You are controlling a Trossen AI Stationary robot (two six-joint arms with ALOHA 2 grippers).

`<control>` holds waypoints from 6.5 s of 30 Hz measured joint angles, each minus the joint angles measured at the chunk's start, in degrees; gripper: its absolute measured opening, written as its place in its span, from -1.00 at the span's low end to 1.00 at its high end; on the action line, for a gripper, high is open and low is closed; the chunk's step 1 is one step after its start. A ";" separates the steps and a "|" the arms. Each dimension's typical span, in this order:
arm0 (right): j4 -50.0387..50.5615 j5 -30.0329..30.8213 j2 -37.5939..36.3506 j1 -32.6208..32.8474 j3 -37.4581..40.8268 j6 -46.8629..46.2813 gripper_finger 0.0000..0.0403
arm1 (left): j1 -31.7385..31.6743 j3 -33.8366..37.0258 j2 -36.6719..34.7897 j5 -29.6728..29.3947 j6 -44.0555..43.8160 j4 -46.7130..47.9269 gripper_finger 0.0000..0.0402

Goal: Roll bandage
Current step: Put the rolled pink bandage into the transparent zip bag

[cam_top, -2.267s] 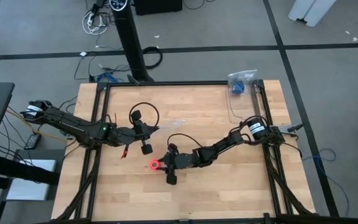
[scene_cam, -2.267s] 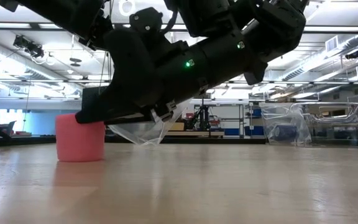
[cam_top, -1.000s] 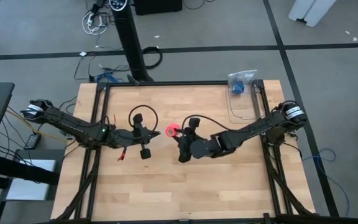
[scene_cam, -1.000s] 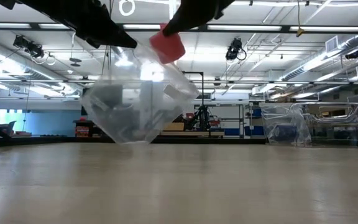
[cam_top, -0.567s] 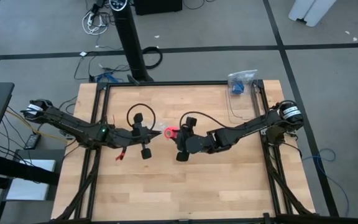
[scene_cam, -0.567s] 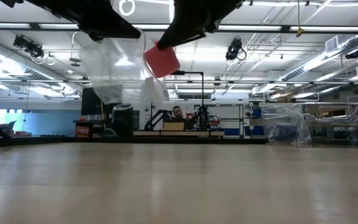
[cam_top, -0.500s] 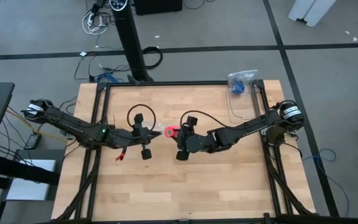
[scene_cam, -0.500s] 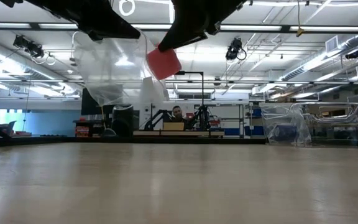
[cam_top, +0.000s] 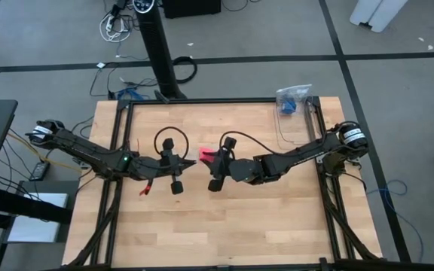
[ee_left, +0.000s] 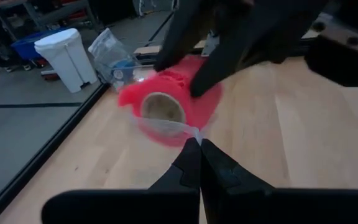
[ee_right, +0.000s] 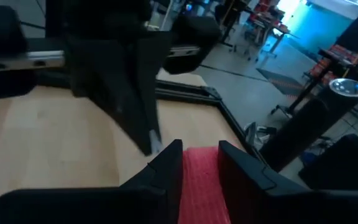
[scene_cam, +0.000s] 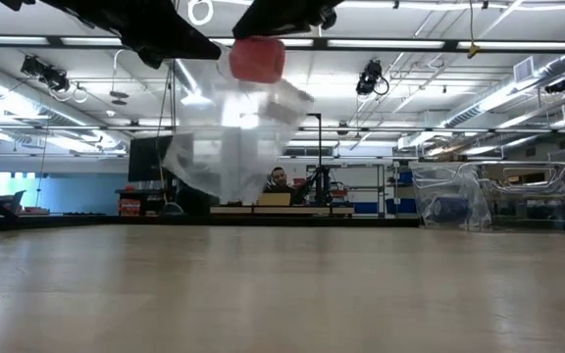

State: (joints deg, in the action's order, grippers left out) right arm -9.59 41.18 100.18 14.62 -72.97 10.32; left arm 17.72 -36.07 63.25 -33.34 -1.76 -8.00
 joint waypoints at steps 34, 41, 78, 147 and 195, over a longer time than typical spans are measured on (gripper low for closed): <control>6.72 -19.89 0.11 -1.47 0.04 -7.77 -0.65 | 0.13 12.27 5.13 9.68 4.24 -38.66 -0.99; 14.21 -18.54 0.09 -1.78 0.02 -11.48 -0.64 | 0.13 20.19 5.13 8.12 -1.72 -42.70 -0.99; 19.51 -16.94 -5.73 9.30 13.51 -26.82 -0.37 | 0.33 20.90 5.09 6.40 -9.08 -31.59 -1.00; 26.01 -12.04 -10.89 8.00 1.75 -13.90 -0.86 | 0.35 17.82 5.11 12.21 -8.82 -29.49 -1.00; 18.08 -37.39 -5.51 -4.09 1.95 -11.58 -0.80 | 0.39 9.64 5.13 11.90 -4.46 -28.54 -1.00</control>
State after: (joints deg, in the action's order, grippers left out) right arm 8.48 3.79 94.67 10.53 -71.02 -1.26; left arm 18.11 -26.43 68.38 -21.45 -6.22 -36.54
